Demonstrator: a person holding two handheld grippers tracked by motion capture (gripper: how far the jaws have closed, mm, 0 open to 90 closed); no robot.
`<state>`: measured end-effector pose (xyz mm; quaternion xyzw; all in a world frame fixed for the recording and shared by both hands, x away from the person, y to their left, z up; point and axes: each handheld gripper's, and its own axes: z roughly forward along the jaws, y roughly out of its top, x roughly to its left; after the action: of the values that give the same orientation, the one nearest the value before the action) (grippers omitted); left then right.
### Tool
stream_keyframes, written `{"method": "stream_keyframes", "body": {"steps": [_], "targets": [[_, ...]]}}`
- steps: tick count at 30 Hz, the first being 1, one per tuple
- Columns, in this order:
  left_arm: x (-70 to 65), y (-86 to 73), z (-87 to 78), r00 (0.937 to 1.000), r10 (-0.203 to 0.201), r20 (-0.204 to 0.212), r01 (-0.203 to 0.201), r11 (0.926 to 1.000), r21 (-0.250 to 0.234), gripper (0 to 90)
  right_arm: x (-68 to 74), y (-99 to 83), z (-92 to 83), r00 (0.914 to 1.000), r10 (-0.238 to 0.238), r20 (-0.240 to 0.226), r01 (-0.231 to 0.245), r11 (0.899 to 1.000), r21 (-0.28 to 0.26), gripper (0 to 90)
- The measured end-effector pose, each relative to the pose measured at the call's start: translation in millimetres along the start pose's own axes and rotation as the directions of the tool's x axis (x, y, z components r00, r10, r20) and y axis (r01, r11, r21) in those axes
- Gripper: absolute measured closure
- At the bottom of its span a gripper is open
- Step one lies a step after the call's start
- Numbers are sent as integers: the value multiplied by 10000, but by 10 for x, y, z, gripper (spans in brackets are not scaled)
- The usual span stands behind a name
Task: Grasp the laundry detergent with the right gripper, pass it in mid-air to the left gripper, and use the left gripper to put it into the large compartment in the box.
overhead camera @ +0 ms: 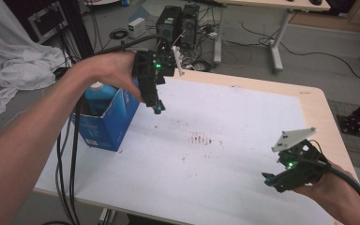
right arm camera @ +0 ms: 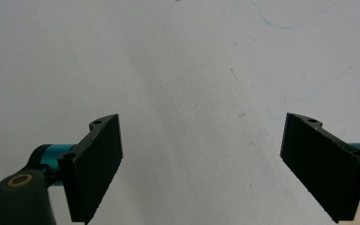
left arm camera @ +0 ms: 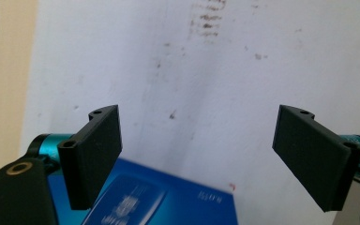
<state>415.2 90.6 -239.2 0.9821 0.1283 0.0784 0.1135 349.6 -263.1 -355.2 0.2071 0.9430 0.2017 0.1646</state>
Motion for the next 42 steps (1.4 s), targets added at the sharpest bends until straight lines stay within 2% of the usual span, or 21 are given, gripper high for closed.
{"method": "stream_keyframes", "body": {"steps": [7, 12, 18, 22, 24, 29, 42], "targets": [[-163, 168, 430, 9979, 18, 642, -2, 9997, -243, 138, -11, 94, 12, 10000, -52, 3, 52, 9999, -142, 126], [-262, 271, 676, 9964, 291, 796, -281, 9995, -140, 138, -2, 138, 28, 10000, -93, -18, 93, 9998, -158, 126], [-359, 360, 908, 9955, 471, 828, -482, 9988, 118, 138, -26, 167, 18, 10000, -12, 75, 13, 9999, -158, 126], [-419, 401, 1036, 9961, 630, 612, -655, 9971, 391, 138, -45, 204, 4, 9999, 9, 101, -7, 9999, -169, 126], [-445, 403, 1093, 9954, 634, 720, -669, 9966, 476, 138, -49, 220, 8, 10000, 13, 86, -11, 9998, -213, 126], [-479, 400, 1162, 9942, 543, 928, -589, 9971, 478, 138, -53, 254, 42, 10000, -10, 70, 11, 9999, -147, 126], [-490, 393, 1179, 9957, 429, 820, -478, 9971, 587, 138, -44, 305, 114, 9999, -162, -22, 162, 9999, -38, 126]]}}
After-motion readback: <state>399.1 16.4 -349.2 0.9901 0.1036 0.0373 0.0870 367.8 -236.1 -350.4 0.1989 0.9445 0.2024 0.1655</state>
